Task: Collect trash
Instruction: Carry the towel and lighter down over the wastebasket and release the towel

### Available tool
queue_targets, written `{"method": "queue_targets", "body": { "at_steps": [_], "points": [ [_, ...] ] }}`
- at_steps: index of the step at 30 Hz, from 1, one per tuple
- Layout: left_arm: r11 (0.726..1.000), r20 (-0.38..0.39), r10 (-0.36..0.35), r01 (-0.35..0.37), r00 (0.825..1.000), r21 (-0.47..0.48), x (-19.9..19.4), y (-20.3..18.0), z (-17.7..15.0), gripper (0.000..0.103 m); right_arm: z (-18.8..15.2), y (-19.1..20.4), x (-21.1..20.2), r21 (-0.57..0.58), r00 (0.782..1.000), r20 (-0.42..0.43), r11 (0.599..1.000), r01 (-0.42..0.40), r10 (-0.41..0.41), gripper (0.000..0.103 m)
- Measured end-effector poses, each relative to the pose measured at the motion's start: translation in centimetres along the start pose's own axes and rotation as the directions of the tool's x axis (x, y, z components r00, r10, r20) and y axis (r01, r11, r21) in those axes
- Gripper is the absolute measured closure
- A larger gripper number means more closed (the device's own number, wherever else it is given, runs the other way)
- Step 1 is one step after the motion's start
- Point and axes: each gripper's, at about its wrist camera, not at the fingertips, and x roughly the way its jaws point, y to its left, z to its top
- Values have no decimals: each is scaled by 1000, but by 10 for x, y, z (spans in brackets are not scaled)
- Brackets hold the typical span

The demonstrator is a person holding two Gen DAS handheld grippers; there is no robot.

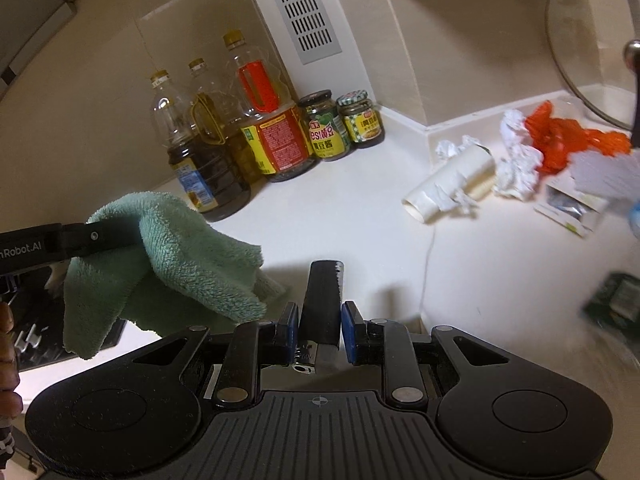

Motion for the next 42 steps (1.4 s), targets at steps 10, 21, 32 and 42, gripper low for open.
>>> {"method": "queue_targets", "body": {
  "at_steps": [10,21,32,42],
  "points": [
    [992,-65,-128,128,990,-3,-31,-34,-34,95,-49,-1,-40,36,998,-62,999,29,-27,79],
    [984,-202,-178,180,963,-7,-29,-54,-82,95,-93,-9,-51,53,984,-166,995,80,-70,79],
    [980,-390,-186,199,902,-9,19,-48,-155,96,-154,-15,-27,63,950,-265,980,189,-166,79],
    [991,-498,-132,127,857,-44,71,-35,-219,96,-203,-37,8,96,920,-333,963,251,-207,79]
  ]
}}
